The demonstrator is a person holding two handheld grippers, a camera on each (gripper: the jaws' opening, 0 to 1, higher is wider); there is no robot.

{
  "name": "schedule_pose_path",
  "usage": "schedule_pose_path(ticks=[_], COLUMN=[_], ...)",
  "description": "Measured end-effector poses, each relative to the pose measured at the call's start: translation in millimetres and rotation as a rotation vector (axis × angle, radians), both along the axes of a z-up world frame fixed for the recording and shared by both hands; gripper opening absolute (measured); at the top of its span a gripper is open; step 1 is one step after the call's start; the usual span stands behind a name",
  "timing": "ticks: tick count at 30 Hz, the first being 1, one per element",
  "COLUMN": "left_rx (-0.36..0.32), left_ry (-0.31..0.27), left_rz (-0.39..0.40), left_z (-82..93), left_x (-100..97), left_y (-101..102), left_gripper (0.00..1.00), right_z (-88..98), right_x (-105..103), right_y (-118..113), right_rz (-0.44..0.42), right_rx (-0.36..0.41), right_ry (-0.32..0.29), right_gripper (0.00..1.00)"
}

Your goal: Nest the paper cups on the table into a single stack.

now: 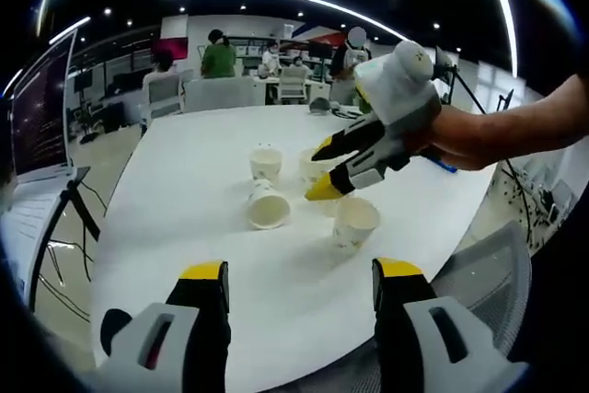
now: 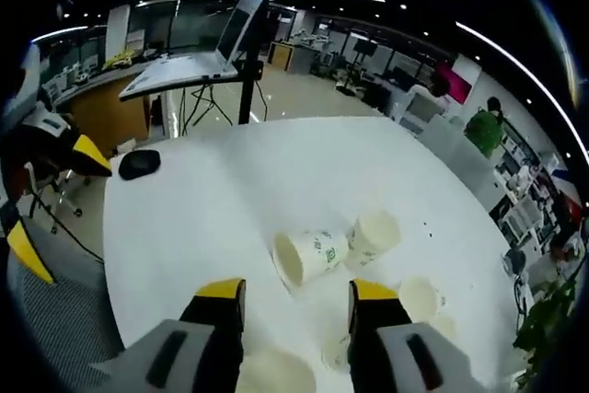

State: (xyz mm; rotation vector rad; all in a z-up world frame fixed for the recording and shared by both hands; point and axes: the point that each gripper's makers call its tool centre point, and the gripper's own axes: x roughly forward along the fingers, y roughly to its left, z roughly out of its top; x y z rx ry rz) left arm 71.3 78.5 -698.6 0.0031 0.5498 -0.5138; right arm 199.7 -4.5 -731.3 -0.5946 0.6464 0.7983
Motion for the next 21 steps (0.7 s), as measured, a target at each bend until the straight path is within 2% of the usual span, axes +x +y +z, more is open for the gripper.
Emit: schedule_pose_path(ticks=[6, 10, 21], left_rx=[-0.01, -0.017, -0.027], left_ry=[0.0, 0.001, 0.007], left_rz=[0.003, 0.007, 0.019], left_z=[-0.6, -1.0, -5.1], left_x=[1.3, 1.3, 0.9], left_y=[2.5, 5.4, 16.1], left_gripper=[0.62, 0.62, 0.62], right_z=[-8.3, -10.0, -31.1], right_x=[9.8, 17.0, 32.0], right_y=[7.7, 10.7, 20.7], right_rz=[-0.001, -0.012, 0.02], right_rx=[-0.047, -0.059, -0.127], right_ry=[-0.009, -0.007, -0.009], right_gripper=[0.54, 0.54, 0.53])
